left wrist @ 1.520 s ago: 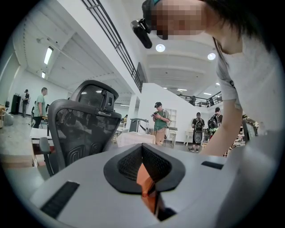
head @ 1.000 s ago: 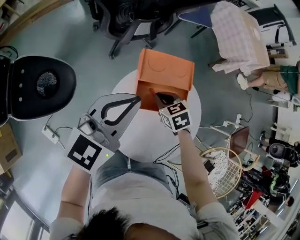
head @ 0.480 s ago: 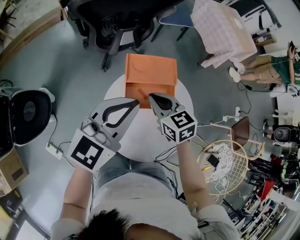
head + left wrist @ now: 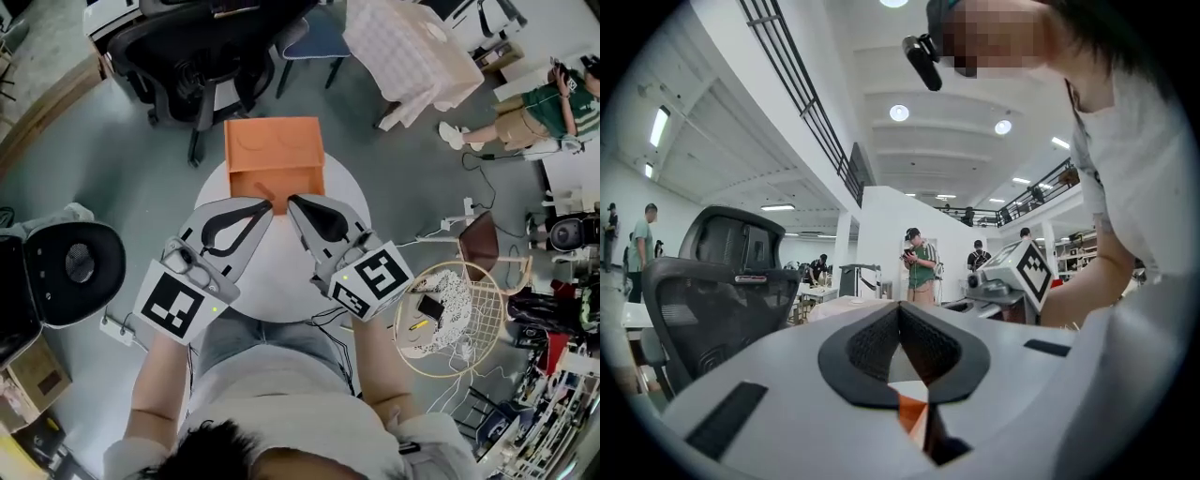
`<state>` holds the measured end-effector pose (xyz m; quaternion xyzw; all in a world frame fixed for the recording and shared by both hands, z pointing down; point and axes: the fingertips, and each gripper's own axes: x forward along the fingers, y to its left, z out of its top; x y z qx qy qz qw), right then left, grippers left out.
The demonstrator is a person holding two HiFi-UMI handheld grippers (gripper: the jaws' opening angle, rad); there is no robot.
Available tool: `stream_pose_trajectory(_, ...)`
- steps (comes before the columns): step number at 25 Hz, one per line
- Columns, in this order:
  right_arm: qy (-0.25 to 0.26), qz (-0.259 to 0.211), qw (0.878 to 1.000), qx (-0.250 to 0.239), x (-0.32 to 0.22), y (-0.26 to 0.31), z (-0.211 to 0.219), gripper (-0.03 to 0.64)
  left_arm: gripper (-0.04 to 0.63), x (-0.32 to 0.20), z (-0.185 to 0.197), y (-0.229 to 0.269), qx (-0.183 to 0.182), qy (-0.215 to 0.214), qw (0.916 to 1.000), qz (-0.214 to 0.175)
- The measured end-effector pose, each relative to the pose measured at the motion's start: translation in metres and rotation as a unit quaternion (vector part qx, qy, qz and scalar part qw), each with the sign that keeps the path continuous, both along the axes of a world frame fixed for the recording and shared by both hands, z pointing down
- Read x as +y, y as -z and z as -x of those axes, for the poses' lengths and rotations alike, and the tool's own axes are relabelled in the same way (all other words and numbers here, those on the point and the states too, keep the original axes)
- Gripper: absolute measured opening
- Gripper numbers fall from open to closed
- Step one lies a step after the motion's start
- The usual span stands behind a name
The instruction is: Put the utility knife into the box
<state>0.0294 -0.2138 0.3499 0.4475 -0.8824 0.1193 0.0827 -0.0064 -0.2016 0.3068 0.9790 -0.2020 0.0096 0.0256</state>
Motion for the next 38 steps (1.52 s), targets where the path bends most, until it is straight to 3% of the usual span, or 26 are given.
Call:
stream_pose_trajectory(21, 0.005, -0.148, 0.988, -0.048, 0.066, 0.103, 0.008, 0.008, 0.009, 0.045, -0.005, 0.044, 0.031, -0.021, 0.9989, -0.027)
stream_pose_trajectory(38, 0.003, -0.177, 0.984, -0.031, 0.083, 0.126, 0.002, 0.008, 0.009, 0.061, -0.016, 0.073, 0.053, -0.042, 0.9967, -0.045)
